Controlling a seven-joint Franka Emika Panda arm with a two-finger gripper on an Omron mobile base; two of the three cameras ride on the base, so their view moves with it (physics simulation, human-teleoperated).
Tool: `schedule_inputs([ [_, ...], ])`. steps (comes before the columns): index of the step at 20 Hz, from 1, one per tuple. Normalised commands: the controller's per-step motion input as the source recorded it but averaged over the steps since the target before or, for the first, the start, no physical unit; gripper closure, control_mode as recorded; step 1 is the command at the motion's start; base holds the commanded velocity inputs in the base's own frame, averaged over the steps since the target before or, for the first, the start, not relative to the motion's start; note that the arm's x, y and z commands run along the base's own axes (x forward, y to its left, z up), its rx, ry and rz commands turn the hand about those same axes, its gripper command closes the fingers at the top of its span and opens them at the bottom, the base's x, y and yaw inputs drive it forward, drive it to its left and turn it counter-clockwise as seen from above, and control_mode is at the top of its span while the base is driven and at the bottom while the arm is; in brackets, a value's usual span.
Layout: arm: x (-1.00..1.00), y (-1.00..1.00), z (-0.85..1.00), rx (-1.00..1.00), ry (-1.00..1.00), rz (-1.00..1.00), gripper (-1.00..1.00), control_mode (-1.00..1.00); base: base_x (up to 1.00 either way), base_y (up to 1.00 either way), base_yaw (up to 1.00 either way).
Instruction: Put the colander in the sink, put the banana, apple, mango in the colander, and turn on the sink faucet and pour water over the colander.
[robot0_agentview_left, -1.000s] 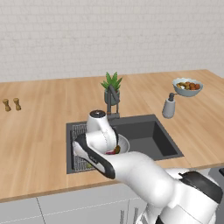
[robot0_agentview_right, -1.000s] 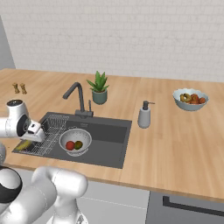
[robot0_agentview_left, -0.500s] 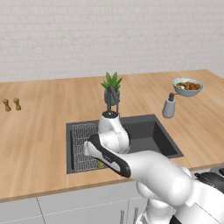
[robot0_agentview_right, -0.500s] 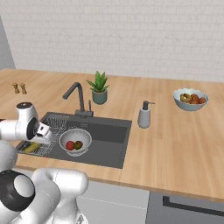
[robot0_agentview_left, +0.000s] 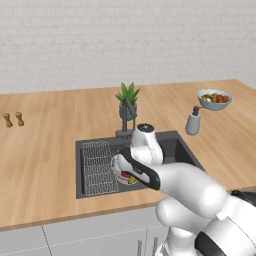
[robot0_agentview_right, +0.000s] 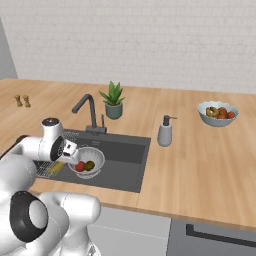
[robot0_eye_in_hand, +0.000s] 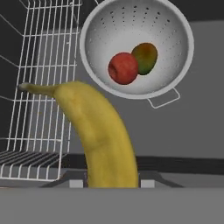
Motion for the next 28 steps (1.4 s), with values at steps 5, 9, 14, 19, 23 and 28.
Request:
schedule_inputs([
  [5,0.42,-0.44,-0.08,0.00,0.00,-0.01,1.00,-1.00,0.00,0.00,0.00],
  [9,0.34,-0.36,-0.26,0.00,-0.04,0.00,1.00,-1.00,0.00,0.00,0.00],
  [14,0.39,-0.18,-0.20,0.00,-0.05,0.00,1.00,-1.00,0.00,0.00,0.00],
  [19,0.41,-0.02,-0.09,0.00,0.00,0.00,1.00,-1.00,0.00,0.00,0.00],
  [23,0.28,0.00,-0.20,0.00,0.00,-0.02,1.00,-1.00,0.00,0.00,0.00],
  [28,0.30,0.00,-0.32,0.00,0.00,-0.01,1.00,-1.00,0.00,0.00,0.00],
])
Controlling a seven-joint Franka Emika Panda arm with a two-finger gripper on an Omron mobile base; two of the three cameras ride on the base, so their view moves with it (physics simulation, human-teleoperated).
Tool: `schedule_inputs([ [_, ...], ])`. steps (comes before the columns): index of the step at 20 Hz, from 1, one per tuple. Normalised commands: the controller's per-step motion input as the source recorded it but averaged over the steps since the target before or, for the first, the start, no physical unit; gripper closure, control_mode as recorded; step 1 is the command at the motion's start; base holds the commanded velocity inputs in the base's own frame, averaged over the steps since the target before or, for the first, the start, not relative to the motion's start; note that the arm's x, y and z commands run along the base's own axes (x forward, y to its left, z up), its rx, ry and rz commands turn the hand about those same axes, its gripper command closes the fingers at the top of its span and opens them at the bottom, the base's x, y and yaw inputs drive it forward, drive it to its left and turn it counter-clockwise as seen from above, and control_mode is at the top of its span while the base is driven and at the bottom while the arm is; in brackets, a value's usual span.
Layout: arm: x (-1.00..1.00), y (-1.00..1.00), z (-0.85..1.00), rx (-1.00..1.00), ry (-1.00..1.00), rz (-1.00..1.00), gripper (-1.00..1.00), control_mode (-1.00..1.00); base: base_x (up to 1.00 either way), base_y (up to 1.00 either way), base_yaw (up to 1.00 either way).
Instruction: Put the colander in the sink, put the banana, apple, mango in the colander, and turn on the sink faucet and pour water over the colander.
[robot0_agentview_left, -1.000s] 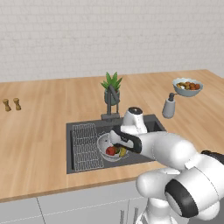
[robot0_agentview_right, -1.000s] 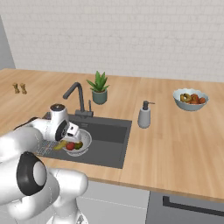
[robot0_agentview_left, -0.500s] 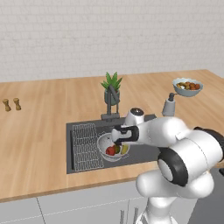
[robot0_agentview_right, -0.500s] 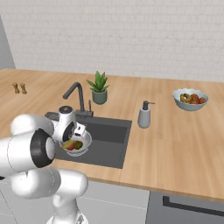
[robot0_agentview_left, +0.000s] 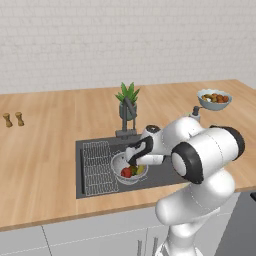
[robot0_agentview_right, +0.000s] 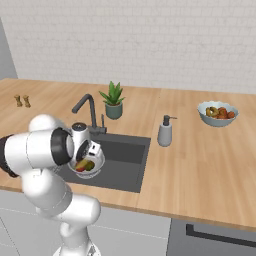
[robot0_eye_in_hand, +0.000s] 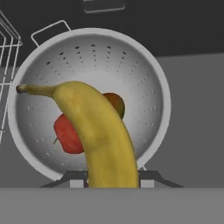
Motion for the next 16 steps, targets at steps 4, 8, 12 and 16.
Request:
schedule_inputs([
  [4,0.24,0.00,-0.37,0.00,0.00,-0.01,1.00,-1.00,0.00,0.00,0.00],
  [8,0.28,0.00,-0.28,0.00,0.00,0.00,1.00,-1.00,0.00,0.00,0.00],
  [12,0.28,0.00,-0.24,0.00,0.00,0.00,1.00,-1.00,0.00,0.00,0.00],
  [16,0.27,0.00,-0.24,0.00,0.00,0.00,1.00,-1.00,0.00,0.00,0.00],
])
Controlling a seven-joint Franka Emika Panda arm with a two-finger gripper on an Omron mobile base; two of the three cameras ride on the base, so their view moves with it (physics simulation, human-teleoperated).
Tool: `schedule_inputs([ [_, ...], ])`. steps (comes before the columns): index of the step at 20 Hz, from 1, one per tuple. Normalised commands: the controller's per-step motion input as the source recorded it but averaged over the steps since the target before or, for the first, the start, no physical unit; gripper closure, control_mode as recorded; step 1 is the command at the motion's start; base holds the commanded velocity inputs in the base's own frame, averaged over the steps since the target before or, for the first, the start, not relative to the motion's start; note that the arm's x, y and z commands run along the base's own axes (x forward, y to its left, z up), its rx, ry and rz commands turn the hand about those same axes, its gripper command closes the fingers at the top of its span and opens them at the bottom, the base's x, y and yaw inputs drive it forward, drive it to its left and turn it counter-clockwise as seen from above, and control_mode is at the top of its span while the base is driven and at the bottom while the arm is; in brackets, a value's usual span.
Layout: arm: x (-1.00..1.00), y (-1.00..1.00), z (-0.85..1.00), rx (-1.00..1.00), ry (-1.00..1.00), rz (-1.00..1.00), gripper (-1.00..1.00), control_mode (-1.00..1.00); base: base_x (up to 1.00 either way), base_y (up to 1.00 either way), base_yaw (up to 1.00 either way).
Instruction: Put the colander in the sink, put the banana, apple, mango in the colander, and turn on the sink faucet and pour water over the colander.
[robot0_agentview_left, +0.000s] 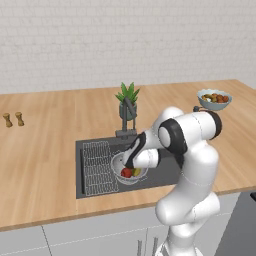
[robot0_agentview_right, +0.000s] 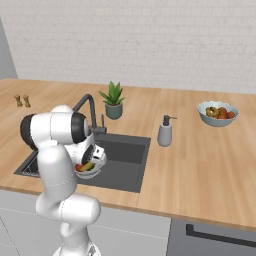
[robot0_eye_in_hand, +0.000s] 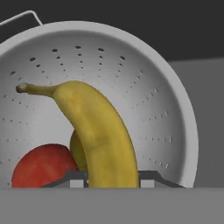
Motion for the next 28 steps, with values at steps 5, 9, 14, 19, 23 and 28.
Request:
schedule_inputs([
  [5,0.25,0.00,-0.24,0.00,0.00,0.00,1.00,-1.00,0.00,0.00,0.00],
  [9,0.14,0.00,-0.17,0.00,0.00,0.00,1.00,-1.00,0.00,0.00,0.00],
  [14,0.10,0.00,-0.19,0.00,0.00,0.00,1.00,-1.00,0.00,0.00,0.00],
  [19,0.00,0.00,-0.01,0.00,0.00,0.00,1.00,-1.00,0.00,0.00,0.00],
  [23,0.00,0.00,0.00,0.00,0.00,0.00,1.00,-1.00,0.00,0.00,0.00],
  [28,0.00,0.00,0.00,0.00,0.00,0.00,-1.00,-1.00,0.00,0.00,0.00],
])
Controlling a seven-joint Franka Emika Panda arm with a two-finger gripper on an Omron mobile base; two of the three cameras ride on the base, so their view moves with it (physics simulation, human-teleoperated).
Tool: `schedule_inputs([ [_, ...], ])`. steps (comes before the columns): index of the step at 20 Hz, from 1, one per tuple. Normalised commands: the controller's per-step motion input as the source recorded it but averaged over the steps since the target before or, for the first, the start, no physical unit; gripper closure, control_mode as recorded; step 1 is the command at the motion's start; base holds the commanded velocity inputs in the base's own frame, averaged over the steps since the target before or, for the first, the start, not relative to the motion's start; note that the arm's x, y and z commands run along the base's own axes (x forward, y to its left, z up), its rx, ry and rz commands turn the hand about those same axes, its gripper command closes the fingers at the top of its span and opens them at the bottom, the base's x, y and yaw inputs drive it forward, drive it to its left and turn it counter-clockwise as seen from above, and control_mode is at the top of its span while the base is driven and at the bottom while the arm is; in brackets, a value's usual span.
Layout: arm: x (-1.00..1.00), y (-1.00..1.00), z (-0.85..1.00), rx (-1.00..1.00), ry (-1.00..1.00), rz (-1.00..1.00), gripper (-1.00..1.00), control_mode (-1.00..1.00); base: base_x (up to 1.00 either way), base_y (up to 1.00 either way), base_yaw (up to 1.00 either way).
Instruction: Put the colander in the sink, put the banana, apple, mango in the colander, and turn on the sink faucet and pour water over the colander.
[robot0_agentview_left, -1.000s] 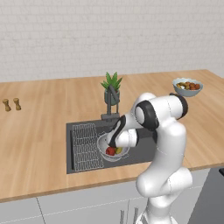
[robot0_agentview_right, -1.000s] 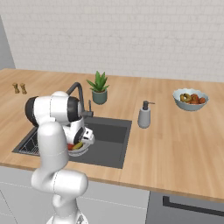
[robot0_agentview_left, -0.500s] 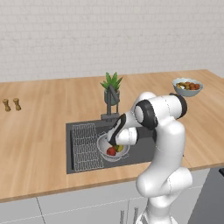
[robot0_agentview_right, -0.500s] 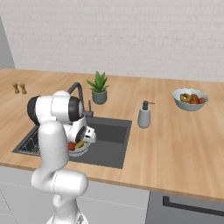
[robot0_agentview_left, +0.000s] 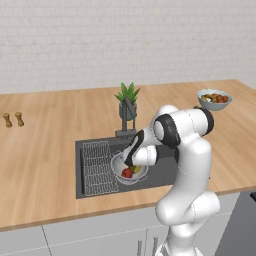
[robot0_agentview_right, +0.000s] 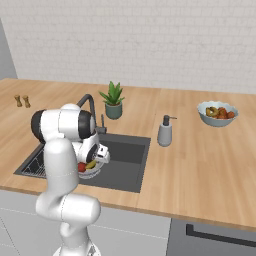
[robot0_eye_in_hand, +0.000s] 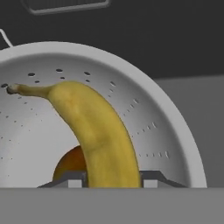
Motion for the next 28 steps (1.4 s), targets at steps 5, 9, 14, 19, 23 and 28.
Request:
schedule_inputs([
  [5,0.00,0.00,0.00,0.00,0.00,0.00,-1.00,-1.00,0.00,0.00,0.00],
  [9,0.00,0.00,0.00,0.00,0.00,0.00,-1.00,-1.00,0.00,0.00,0.00],
  [14,-0.06,0.00,0.28,0.00,-0.01,0.00,-1.00,-1.00,0.00,0.00,0.00],
  [19,-0.36,0.00,0.89,0.00,0.00,0.00,-1.00,-1.00,0.00,0.00,0.00],
  [23,-0.59,0.00,0.78,0.00,0.00,0.00,-1.00,-1.00,0.00,0.00,0.00],
  [28,-0.58,-0.13,0.49,0.00,-0.09,0.00,-1.00,-1.00,0.00,0.00,0.00],
])
